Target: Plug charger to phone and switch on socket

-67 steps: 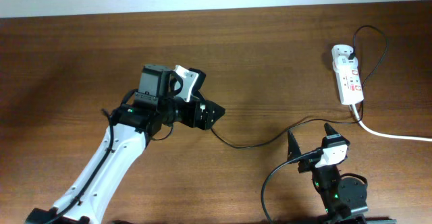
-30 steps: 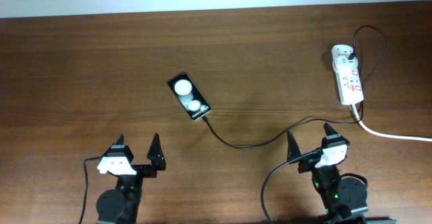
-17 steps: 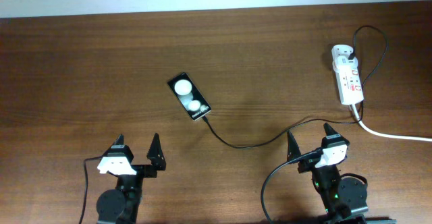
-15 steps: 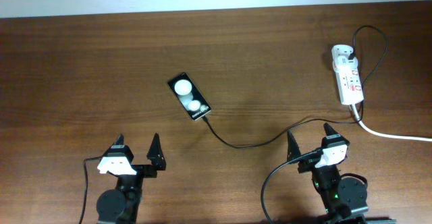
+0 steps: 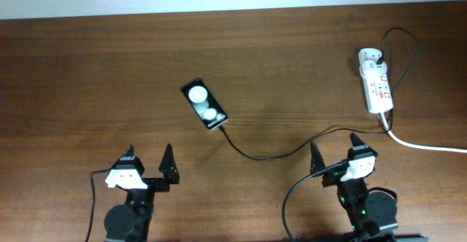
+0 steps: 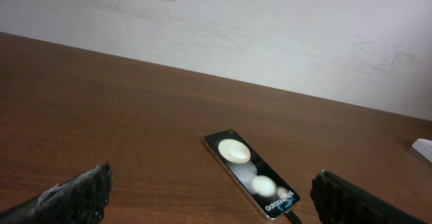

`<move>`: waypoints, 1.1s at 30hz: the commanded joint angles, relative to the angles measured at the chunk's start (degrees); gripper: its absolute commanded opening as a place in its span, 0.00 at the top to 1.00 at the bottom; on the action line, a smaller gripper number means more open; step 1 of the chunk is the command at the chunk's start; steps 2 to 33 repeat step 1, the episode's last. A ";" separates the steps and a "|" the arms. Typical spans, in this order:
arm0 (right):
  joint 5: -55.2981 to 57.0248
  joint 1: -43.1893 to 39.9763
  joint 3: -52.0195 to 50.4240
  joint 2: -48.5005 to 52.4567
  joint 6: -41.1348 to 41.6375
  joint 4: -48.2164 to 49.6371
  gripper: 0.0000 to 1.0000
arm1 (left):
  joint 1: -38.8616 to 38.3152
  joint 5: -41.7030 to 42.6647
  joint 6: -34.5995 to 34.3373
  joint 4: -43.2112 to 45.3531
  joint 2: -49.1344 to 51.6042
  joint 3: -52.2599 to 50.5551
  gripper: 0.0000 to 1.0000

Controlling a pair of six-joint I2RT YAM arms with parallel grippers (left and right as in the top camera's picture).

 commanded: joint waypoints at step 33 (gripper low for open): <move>-0.33 -0.22 -0.31 -0.37 -0.39 -0.28 0.01 | 0.35 -1.03 0.72 -0.28 -0.33 -0.09 0.01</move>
